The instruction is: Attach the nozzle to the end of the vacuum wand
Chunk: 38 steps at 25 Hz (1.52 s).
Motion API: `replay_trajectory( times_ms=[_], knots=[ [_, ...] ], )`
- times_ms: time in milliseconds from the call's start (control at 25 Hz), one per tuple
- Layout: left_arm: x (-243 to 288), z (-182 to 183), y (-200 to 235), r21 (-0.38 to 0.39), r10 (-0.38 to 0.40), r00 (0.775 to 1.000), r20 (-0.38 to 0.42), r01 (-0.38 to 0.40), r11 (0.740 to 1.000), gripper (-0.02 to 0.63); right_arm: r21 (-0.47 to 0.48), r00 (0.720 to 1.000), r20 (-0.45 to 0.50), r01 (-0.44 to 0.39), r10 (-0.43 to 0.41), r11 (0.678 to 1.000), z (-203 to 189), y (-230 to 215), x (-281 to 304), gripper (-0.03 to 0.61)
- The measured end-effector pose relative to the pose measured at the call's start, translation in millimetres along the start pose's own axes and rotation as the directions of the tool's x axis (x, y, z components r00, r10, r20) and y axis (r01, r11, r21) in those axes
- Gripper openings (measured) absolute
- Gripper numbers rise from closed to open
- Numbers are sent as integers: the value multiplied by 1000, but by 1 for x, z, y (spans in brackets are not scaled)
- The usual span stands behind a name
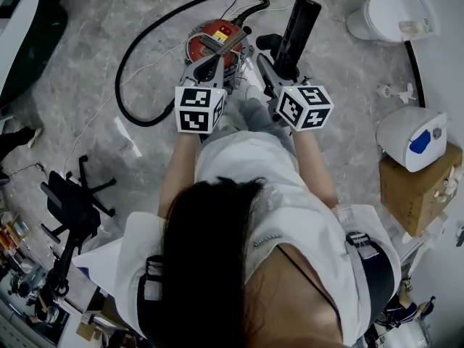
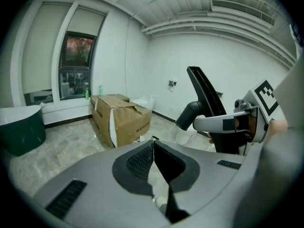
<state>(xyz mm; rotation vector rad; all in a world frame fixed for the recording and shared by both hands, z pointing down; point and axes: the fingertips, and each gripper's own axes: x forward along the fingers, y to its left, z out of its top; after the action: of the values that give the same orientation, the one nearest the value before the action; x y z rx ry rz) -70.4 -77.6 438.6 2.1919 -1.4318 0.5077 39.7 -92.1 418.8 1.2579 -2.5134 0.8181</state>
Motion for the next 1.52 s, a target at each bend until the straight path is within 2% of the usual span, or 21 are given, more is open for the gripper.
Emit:
replay_trajectory(
  times_ms=[120, 280, 440, 560, 720, 840, 920, 1120, 1280, 1440, 1520],
  knots=[
    [14, -2, -3, 26, -1, 1000, -27, 2, 1000, 3, 1, 1000, -9, -11, 11, 1000, 2, -8, 7, 156],
    [30, -9, -5, 124, -13, 997, -77, 22, 992, 3, -2, 999, -30, -19, 19, 1000, 1, -18, 14, 156],
    [47, -15, -1, 107, -20, 994, -104, 32, 994, 3, 3, 998, -57, -30, 30, 1000, -3, -27, 20, 156],
    [66, -17, 1, 137, -16, 992, -127, 34, 990, 8, 18, 997, -67, -40, 41, 999, -4, -34, 27, 156],
    [87, -25, -2, 223, -23, 984, -176, 62, 973, 85, 30, 996, -72, -55, 57, 998, -2, -36, 35, 156],
    [100, -33, 2, 277, -5, 979, -203, 62, 959, 105, 23, 995, -68, -65, 67, 998, 3, -40, 41, 156],
    [108, -39, 1, 300, -19, 974, -227, 89, 950, 136, 8, 996, -72, -60, 60, 998, 4, -45, 43, 156],
    [124, -55, 9, 287, -84, 958, -275, 166, 943, 186, 19, 996, -68, -53, 55, 998, 9, -51, 55, 156],
    [135, -61, 15, 297, -88, 965, -249, 163, 941, 197, 33, 995, -65, -72, 74, 997, 10, -52, 58, 156],
    [150, -72, 12, 288, -122, 957, -262, 198, 937, 212, 39, 994, -85, -72, 75, 997, 4, -57, 59, 156],
    [157, -75, 16, 292, -117, 961, -250, 190, 937, 213, 41, 993, -85, -77, 80, 996, 5, -57, 63, 156]
  ],
)
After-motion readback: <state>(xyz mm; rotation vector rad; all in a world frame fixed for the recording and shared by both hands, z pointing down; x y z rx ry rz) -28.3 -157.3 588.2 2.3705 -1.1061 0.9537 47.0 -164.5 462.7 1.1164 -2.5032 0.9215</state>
